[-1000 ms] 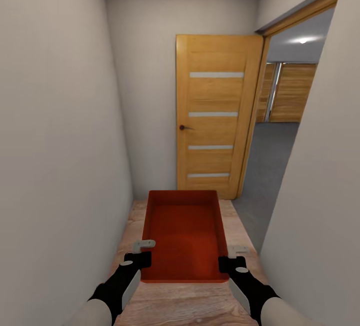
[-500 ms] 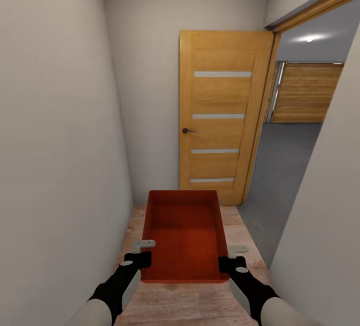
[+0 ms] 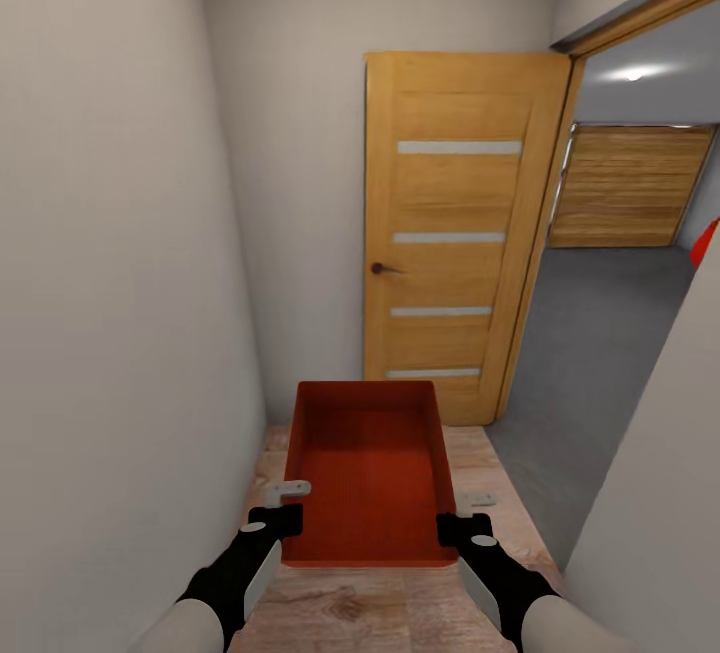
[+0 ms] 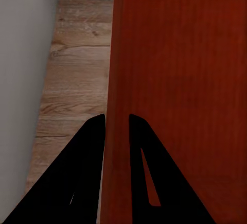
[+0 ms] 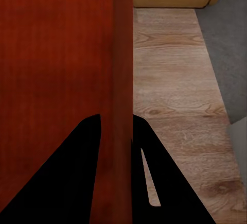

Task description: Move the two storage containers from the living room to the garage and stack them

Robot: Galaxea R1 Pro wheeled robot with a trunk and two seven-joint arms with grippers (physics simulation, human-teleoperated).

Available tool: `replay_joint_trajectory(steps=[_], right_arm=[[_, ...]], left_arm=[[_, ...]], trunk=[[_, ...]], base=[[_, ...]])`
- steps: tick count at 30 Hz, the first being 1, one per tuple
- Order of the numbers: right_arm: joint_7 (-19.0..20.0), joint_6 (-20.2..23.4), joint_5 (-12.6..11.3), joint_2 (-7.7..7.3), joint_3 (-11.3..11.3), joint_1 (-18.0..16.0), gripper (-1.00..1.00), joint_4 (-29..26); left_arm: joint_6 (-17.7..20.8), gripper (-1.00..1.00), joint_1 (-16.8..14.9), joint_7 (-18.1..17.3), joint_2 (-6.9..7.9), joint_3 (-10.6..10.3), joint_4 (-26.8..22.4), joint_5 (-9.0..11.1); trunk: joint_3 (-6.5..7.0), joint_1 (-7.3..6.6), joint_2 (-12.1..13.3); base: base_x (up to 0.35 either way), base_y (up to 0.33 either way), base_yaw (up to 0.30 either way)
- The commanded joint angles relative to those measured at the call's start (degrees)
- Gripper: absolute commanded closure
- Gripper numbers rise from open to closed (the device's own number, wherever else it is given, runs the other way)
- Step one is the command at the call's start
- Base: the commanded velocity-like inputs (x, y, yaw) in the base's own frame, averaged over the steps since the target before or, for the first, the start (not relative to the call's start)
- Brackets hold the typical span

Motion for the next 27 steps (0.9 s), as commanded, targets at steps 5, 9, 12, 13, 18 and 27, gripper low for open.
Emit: replay_joint_trajectory(steps=[5,9,12,13,18,27], right_arm=[[0.0,0.0,-0.8,-0.03,-0.7,0.0,1.00,-0.3],[0.0,0.0,-0.8,-0.03,-0.7,0.0,1.00,-0.3],[0.0,0.1,-0.8,-0.03,-0.7,0.0,1.00,-0.3],[0.0,0.1,-0.8,-0.04,-0.7,0.0,1.00,-0.3],[0.0,0.1,-0.8,-0.04,-0.7,0.0,1.00,-0.3],[0.0,0.1,-0.8,-0.05,-0.7,0.0,1.00,-0.3]], left_arm=[[0.4,1.00,0.0,4.0,0.39,1.6,-0.1,-0.5],[0.4,1.00,0.0,4.0,0.39,1.6,-0.2,-0.5],[0.4,1.00,0.0,4.0,0.39,1.6,-0.2,-0.5],[0.4,1.00,0.0,4.0,0.39,1.6,-0.2,-0.5],[0.4,1.00,0.0,4.0,0.43,1.6,-0.2,-0.5],[0.3,1.00,0.0,4.0,0.41,1.6,-0.8,-0.6]], trunk=[[-0.02,0.05,0.0],[-0.02,0.05,0.0],[-0.02,0.05,0.0],[-0.02,0.05,0.0],[-0.02,0.05,0.0],[-0.01,0.05,0.0]], base=[[0.323,0.064,0.000],[0.323,0.010,0.000],[0.323,0.002,0.000],[0.323,0.001,0.000],[0.323,0.000,0.000],[0.161,0.000,-0.002]])
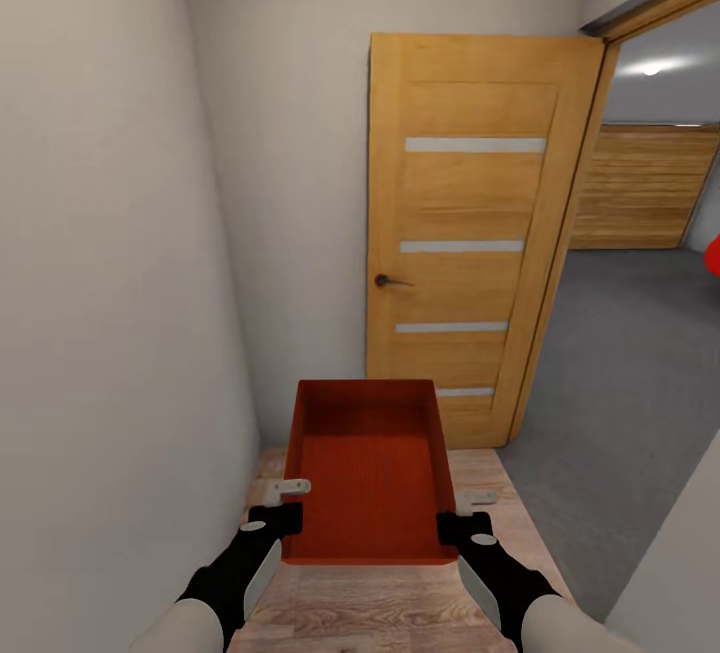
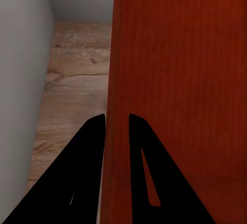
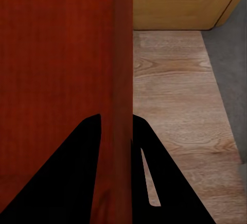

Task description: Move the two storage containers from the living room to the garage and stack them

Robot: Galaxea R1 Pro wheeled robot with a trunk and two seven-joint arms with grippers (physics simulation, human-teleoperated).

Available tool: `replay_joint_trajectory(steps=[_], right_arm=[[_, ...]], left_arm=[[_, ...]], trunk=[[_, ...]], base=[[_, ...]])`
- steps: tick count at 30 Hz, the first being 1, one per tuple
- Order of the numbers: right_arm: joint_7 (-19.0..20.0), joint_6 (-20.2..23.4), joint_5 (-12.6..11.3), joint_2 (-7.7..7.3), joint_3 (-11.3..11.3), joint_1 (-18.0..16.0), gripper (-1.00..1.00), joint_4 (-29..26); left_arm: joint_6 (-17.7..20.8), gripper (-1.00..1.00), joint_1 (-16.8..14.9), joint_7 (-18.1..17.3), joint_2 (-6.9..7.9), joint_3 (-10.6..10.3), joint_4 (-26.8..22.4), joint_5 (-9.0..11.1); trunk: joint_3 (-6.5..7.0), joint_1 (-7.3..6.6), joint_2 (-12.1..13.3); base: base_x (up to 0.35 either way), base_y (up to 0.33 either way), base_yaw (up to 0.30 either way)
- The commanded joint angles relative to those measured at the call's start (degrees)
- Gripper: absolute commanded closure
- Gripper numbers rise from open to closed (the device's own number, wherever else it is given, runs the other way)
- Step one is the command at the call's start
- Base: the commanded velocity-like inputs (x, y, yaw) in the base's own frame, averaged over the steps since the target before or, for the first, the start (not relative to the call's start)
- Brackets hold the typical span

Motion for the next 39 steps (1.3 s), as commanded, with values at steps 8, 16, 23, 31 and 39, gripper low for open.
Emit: replay_joint_trajectory(steps=[8,16,23,31,39], right_arm=[[0.0,0.1,-1.3,-0.05,-0.3,0.0,1.00,0.0],[0.0,0.1,-1.3,-0.05,-0.3,0.0,1.00,0.0],[0.0,0.1,-1.3,-0.05,-0.3,0.0,1.00,0.0],[0.0,0.1,-1.4,-0.05,-0.3,0.0,1.00,0.0],[0.0,0.1,-1.4,-0.05,-0.3,0.0,1.00,0.0]], left_arm=[[0.4,1.00,0.0,3.9,0.29,2.1,-0.4,-1.0],[0.4,1.00,0.0,3.9,0.29,2.1,-0.4,-1.0],[0.4,1.00,0.0,3.9,0.29,2.1,-0.4,-1.0],[0.4,1.00,0.0,3.9,0.29,2.1,-0.4,-1.0],[0.4,1.00,0.0,3.9,0.29,2.1,-0.4,-1.0]], trunk=[[0.14,0.02,-0.1],[0.36,0.02,-0.1],[0.56,0.02,-0.1],[0.78,0.02,-0.1],[1.00,0.02,-0.1]], base=[[0.010,0.000,-0.156],[0.000,0.000,-0.232],[0.000,0.000,-0.234],[0.000,0.000,-0.234],[0.000,0.000,-0.234]])
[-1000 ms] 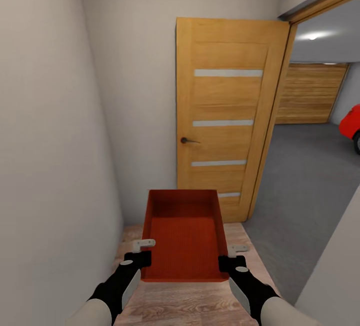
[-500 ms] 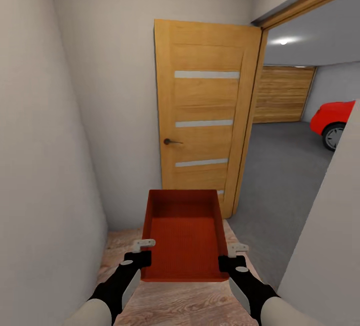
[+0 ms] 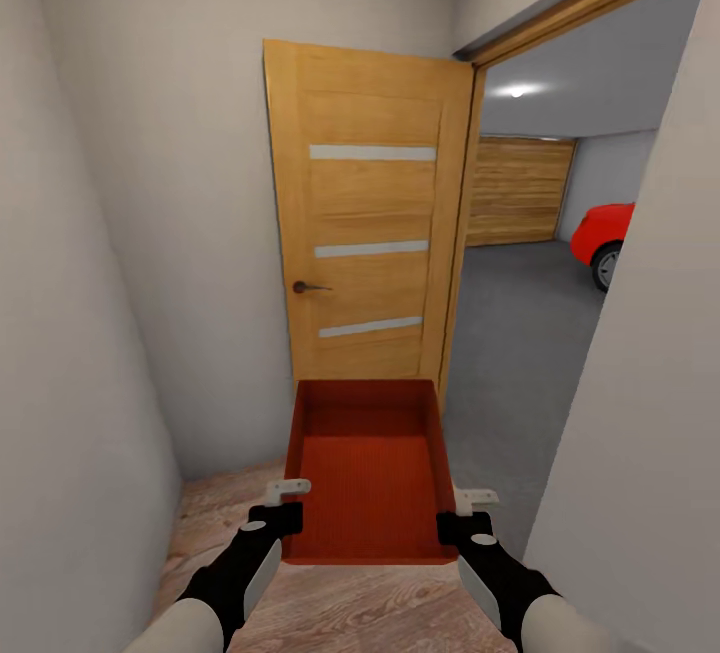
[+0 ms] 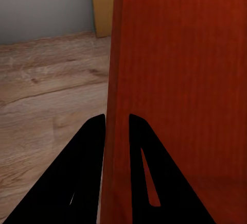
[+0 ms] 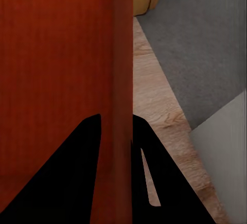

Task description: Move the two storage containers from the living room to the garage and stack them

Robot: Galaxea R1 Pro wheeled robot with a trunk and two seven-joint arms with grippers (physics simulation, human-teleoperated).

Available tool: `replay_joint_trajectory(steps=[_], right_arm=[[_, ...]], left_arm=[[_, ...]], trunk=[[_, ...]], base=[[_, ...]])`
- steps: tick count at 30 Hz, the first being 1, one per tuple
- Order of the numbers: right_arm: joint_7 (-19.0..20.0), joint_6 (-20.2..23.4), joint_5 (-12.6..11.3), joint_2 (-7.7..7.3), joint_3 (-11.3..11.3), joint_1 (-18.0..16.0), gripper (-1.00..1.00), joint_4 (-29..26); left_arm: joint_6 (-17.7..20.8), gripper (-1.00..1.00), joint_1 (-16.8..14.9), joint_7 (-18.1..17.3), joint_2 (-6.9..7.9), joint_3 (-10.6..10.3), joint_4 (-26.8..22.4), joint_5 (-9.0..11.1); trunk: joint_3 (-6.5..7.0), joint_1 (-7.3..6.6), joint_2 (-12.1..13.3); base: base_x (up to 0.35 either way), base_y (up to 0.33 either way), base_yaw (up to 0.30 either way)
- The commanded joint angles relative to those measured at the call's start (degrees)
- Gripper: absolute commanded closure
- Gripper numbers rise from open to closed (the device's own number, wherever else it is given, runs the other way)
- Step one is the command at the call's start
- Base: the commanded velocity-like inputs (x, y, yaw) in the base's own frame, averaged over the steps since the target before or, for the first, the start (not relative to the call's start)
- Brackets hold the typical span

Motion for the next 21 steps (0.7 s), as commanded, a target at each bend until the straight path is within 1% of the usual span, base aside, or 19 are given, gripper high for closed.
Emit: replay_joint_trajectory(steps=[1,10,21], right_arm=[[0.0,0.1,-1.4,-0.04,-0.3,0.0,1.00,0.0],[0.0,0.0,-1.4,-0.04,-0.3,0.0,1.00,0.0],[0.1,0.0,-1.4,-0.01,-0.3,0.0,1.00,0.0]], left_arm=[[0.3,1.00,0.0,3.9,0.29,2.1,-0.4,-1.0],[0.2,1.00,0.0,3.9,0.29,2.1,-0.4,-1.0],[0.2,1.00,0.0,3.9,0.29,2.0,-0.4,-1.1]], trunk=[[0.01,0.02,0.0],[0.23,0.02,0.0],[0.26,0.02,0.0]], base=[[0.000,0.000,-0.234],[0.000,0.000,-0.217],[0.000,0.000,-0.025]])
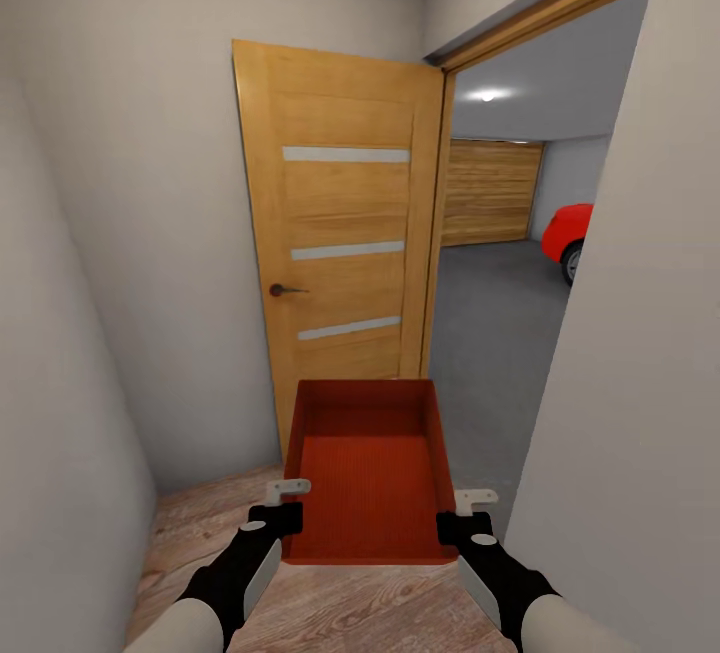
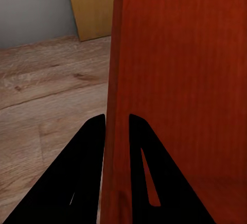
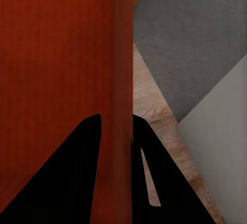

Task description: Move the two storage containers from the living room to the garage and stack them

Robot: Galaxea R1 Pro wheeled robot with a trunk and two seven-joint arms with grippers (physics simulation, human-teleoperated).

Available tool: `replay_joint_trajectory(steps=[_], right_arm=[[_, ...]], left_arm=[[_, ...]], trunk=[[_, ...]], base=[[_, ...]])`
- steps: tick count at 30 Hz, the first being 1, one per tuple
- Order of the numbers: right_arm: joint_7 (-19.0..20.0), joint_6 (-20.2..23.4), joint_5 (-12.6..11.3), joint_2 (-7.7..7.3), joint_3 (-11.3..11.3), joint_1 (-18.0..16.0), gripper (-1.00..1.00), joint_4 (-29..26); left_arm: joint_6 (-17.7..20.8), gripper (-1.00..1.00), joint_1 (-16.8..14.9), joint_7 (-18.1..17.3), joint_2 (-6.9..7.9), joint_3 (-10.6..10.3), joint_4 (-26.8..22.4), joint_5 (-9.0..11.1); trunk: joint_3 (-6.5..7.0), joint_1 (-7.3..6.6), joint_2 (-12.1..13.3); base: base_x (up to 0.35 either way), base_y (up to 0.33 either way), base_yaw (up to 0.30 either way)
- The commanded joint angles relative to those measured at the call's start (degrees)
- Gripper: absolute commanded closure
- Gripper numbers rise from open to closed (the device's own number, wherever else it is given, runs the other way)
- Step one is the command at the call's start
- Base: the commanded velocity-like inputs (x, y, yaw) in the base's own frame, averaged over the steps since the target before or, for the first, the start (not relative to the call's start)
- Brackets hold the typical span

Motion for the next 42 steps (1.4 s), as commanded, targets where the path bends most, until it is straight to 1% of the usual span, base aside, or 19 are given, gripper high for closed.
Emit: replay_joint_trajectory(steps=[1,11,25,37,42], right_arm=[[0.0,0.1,-1.5,-0.06,-0.2,0.0,1.00,0.0],[0.0,0.0,-1.5,-0.03,-0.2,0.0,1.00,0.0],[0.0,0.0,-1.5,-0.05,-0.2,0.0,1.00,0.0],[0.0,0.1,-1.5,-0.04,-0.2,0.0,1.00,0.0],[0.0,0.1,-1.5,0.00,-0.2,0.0,1.00,0.0]], left_arm=[[0.1,1.00,0.0,3.9,0.28,2.0,-0.3,-1.0],[0.1,1.00,0.0,4.0,0.26,2.1,-0.3,-1.0],[0.1,1.00,0.0,4.0,0.28,2.1,-0.2,-1.0],[0.1,1.00,0.0,4.0,0.27,2.1,-0.2,-1.0],[0.1,1.00,0.0,4.0,0.22,2.1,-0.2,-1.0]], trunk=[[-0.02,0.02,-0.1],[-0.02,0.02,-0.1],[-0.02,0.02,-0.1],[-0.02,0.02,-0.1],[-0.02,0.02,-0.1]], base=[[0.000,0.000,0.000],[0.034,0.000,0.000],[0.290,0.000,-0.004],[0.296,0.053,-0.204],[0.101,0.013,-0.242]])
